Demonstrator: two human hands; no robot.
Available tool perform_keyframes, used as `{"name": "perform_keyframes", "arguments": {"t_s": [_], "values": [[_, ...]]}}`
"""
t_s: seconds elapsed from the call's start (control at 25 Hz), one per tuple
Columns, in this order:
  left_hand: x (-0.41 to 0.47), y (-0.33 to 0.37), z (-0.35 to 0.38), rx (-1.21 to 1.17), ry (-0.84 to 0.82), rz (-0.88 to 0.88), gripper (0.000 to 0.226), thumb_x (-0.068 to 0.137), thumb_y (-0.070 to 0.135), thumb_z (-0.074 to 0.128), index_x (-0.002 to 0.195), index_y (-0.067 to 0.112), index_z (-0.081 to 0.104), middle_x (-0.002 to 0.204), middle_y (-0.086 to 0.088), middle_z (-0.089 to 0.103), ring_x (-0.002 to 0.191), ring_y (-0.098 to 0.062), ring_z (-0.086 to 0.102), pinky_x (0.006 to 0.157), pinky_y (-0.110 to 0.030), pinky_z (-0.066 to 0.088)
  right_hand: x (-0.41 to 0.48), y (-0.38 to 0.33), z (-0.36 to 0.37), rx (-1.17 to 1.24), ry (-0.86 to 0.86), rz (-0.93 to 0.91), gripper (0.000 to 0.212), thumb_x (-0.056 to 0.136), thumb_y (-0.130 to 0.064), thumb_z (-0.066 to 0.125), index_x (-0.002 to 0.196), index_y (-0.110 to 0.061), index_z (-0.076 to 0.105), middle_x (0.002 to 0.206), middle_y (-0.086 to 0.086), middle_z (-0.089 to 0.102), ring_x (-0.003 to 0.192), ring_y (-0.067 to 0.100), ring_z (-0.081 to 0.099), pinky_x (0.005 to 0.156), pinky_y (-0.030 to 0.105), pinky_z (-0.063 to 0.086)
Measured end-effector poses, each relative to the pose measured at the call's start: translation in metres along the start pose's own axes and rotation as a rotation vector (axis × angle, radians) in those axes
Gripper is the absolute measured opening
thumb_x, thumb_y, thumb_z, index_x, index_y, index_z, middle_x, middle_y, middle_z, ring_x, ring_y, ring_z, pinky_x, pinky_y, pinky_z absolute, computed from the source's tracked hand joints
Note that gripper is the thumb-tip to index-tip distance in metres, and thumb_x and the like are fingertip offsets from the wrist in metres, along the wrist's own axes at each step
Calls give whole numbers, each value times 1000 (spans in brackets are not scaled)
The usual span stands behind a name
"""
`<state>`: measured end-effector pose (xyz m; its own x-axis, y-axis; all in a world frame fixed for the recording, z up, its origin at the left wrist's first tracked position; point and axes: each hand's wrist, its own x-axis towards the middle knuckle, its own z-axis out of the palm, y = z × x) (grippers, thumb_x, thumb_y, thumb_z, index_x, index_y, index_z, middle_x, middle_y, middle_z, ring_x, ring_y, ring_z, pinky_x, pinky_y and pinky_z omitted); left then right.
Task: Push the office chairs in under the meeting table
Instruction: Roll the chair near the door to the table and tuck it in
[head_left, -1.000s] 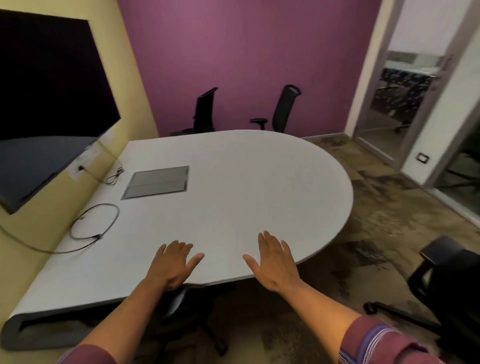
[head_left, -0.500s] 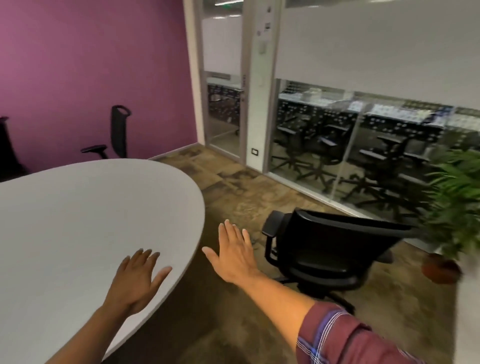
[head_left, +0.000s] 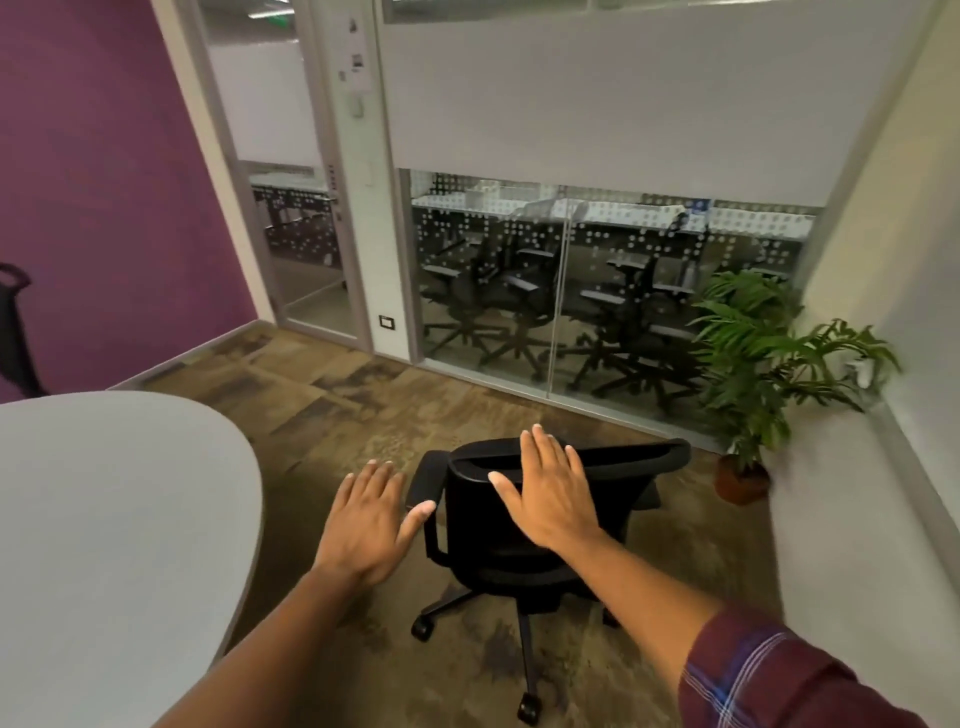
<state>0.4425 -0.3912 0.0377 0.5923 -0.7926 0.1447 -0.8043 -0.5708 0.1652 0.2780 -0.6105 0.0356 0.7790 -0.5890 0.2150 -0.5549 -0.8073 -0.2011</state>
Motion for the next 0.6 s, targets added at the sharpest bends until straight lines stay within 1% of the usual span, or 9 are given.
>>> {"name": "perform_keyframes", "arguments": {"t_s": [0.08, 0.16, 0.24, 0.36, 0.52, 0.56, 0.6], "values": [[31, 32, 8, 6, 7, 50, 97, 99, 82, 7, 166, 19, 37, 175, -9, 33, 166, -26, 17, 135, -47, 7, 6, 39, -6, -42, 19, 37, 105, 97, -82, 4, 166, -7, 27, 174, 17, 26, 160, 33, 29, 131, 53, 20], [64, 64, 18, -16, -1, 83, 97, 99, 82, 7, 166, 18, 37, 175, -10, 33, 166, -28, 16, 136, -48, 7, 14, 77, -6, -84, 22, 82, 102, 98, -81, 7, 166, -6, 27, 174, 17, 27, 159, 33, 29, 132, 53, 20], [92, 93, 31, 1, -32, 125, 99, 98, 82, 6, 167, 18, 34, 177, -10, 28, 167, -28, 11, 136, -49, 3, 21, 109, -7, -113, 20, 114, 101, 98, -80, 10, 166, -6, 25, 174, 17, 26, 160, 32, 27, 132, 52, 19], [119, 120, 41, 26, -77, 161, 98, 100, 84, 7, 169, 18, 27, 179, -11, 22, 167, -28, 6, 135, -49, 0, 28, 143, -10, -138, -7, 124, 103, 97, -81, 7, 167, -7, 24, 175, 15, 26, 161, 30, 24, 133, 51, 17], [145, 131, 57, 58, -142, 172, 97, 100, 82, 10, 170, 17, 27, 178, -12, 22, 167, -30, 8, 135, -51, 3, 36, 172, -11, -133, -85, 101, 121, 85, -91, -11, 168, -10, 22, 176, 12, 24, 163, 27, 21, 132, 46, 13], [152, 132, 61, 68, -168, 169, 97, 100, 83, 11, 169, 17, 29, 177, -12, 25, 166, -31, 12, 135, -52, 6, 40, 181, -11, -124, -112, 107, 125, 81, -92, -15, 167, -10, 23, 176, 12, 24, 163, 27, 20, 132, 46, 12], [156, 129, 62, 81, -217, 149, 99, 98, 86, 11, 167, 18, 33, 175, -12, 32, 164, -32, 20, 134, -53, 11, 43, 185, -10, -126, -147, 101, 129, 78, -93, -18, 167, -10, 26, 176, 12, 25, 163, 27, 19, 132, 46, 12]]}}
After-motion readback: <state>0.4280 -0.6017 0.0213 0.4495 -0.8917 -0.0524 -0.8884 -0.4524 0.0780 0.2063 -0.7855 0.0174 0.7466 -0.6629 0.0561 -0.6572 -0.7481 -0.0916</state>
